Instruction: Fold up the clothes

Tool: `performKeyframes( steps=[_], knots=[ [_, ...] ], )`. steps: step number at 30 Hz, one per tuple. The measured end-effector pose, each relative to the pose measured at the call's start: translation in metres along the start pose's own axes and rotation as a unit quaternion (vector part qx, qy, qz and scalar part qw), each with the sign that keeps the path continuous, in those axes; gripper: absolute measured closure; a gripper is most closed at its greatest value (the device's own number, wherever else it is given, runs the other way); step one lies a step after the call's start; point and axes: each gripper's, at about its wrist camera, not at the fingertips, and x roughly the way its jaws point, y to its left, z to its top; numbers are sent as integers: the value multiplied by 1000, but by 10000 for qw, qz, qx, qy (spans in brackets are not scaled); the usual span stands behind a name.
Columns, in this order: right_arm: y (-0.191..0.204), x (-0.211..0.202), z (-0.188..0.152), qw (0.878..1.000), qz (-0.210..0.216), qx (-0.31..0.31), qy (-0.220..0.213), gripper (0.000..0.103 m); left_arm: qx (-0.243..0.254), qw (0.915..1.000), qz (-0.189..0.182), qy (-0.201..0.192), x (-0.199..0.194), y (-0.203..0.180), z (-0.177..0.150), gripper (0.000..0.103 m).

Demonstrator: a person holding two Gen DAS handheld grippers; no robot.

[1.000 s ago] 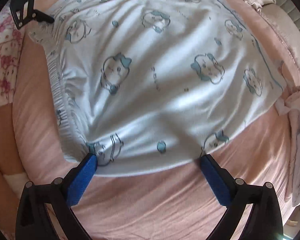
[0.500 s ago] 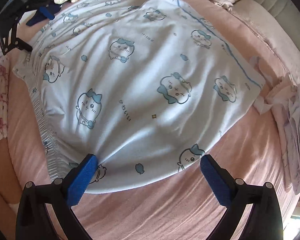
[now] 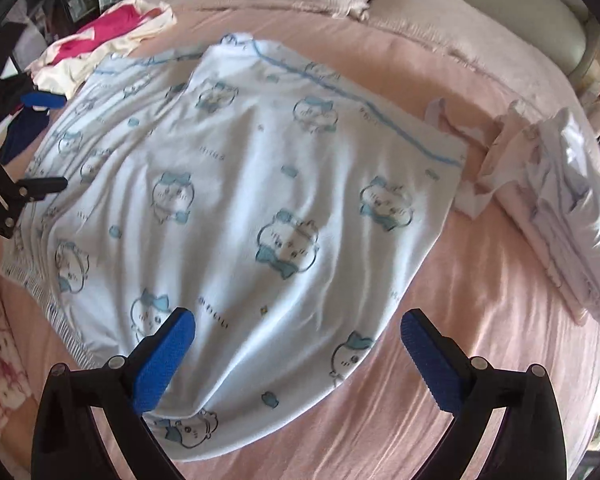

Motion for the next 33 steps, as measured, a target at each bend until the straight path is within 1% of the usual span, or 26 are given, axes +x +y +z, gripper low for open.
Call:
performKeyframes(
  steps=[1,2,3,4,6,7,8,9,11,12,14,15,18,20,22,24,26,28,30,31,32,33],
  knots=[
    [2,-3,4,9997,-56,174,-157,0,-399,9990,-179,-15,-1,10,2,0],
    [4,-3,9,9987,-65,417,-270,0,-806,9962,-341,-22,-4,23,6,0],
    [7,-3,14,9971,-73,659,-382,0,-1161,9925,-377,-7,-8,37,11,0],
    [6,-1,18,9947,-20,939,-428,0,-1350,9906,-206,15,-10,41,8,0],
    [7,16,23,9887,123,1451,-357,0,-1685,9857,77,46,-12,49,1,0],
    [14,22,24,9866,167,1597,-302,0,-1734,9848,53,30,-8,49,-2,0],
    [19,23,24,9858,185,1649,-264,0,-1784,9840,28,14,-4,49,-5,0],
    [24,23,22,9873,164,1563,-246,0,-1834,9830,4,-2,0,49,-8,0],
    [35,20,18,9925,70,1193,-243,0,-1930,9812,-71,-36,5,48,-13,0],
    [38,18,18,9939,-3,1068,-267,0,-1973,9802,-134,-49,-2,48,-16,0],
    [40,10,15,9948,-178,949,-333,0,-2109,9775,-36,-48,-21,46,-26,0],
    [38,5,14,9944,-213,974,-346,0,-2250,9743,-20,-75,-32,42,-30,0],
    [26,-19,5,9893,-192,1384,-426,0,-2617,9646,-32,-337,-77,24,-57,0],
    [21,-38,-7,9848,-335,1592,-613,0,-2578,9649,80,-494,-101,15,-73,0],
    [18,-55,-23,9793,-498,1795,-794,0,-2495,9665,175,-571,-100,24,-68,0],
    [19,-60,-37,9772,-551,1899,-775,0,-2477,9670,218,-556,-86,28,-65,0],
    [23,-59,-45,9794,-517,1854,-619,0,-2571,9649,243,-479,-79,21,-63,0],
    [29,-60,-48,9818,-511,1728,-604,0,-2622,9643,224,-315,-65,19,-56,0],
    [36,-56,-43,9839,-487,1583,-678,0,-2555,9668,-36,-60,-48,28,-43,0],
    [39,-53,-39,9848,-471,1510,-720,0,-2474,9688,-99,51,-39,30,-36,0],
    [42,-47,-35,9865,-445,1416,-691,0,-2371,9713,-110,148,-31,30,-30,0],
    [46,-39,-31,9888,-412,1304,-601,0,-2231,9746,16,213,-27,28,-27,0]
  ],
)
